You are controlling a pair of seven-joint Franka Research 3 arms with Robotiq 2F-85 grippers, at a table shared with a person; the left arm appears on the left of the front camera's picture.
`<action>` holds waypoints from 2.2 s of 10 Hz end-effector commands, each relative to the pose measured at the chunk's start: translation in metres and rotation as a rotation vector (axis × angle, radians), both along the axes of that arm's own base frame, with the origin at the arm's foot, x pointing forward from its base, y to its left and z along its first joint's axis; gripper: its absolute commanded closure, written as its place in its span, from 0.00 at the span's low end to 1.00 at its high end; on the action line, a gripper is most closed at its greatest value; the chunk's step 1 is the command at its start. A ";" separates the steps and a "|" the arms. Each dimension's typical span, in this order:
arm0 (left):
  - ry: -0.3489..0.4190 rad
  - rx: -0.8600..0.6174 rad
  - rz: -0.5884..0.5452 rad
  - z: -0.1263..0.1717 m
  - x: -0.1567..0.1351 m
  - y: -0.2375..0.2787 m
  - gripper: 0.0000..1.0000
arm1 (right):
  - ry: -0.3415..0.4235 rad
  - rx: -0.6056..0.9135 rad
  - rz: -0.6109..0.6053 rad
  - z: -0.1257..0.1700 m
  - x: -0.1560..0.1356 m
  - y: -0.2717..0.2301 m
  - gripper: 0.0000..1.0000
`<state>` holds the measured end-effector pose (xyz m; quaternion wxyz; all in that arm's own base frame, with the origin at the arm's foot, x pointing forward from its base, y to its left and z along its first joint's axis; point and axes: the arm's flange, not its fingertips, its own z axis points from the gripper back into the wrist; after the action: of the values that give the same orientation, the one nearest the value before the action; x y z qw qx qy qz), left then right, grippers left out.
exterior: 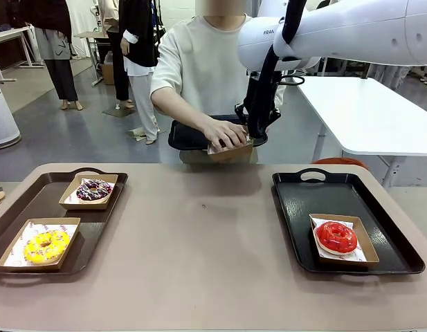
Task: Individually package the donuts and arrange them on the tray.
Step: Place the picked Paper togo box on the Handle tray.
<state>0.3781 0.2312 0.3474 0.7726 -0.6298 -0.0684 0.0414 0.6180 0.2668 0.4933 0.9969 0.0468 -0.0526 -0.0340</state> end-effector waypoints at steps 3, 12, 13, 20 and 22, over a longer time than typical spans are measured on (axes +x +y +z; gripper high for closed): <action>-0.003 -0.003 -0.013 0.001 0.001 0.001 0.00 | 0.000 -0.002 0.000 0.000 -0.003 -0.003 1.00; -0.003 -0.003 -0.013 0.001 0.001 0.001 0.00 | 0.028 0.021 0.121 0.062 -0.017 -0.104 0.99; -0.003 -0.003 -0.013 0.001 0.001 0.001 0.00 | 0.037 0.042 0.119 0.059 -0.014 -0.129 0.99; -0.003 -0.003 -0.013 0.001 0.001 0.001 0.00 | -0.021 0.101 0.153 -0.040 -0.026 -0.233 0.99; -0.003 -0.003 -0.013 0.001 0.001 0.001 0.00 | -0.013 0.105 0.093 -0.081 -0.029 -0.239 0.99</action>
<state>0.3785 0.2315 0.3468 0.7725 -0.6300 -0.0675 0.0414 0.5960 0.0262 0.4220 0.9952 0.0854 -0.0417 0.0219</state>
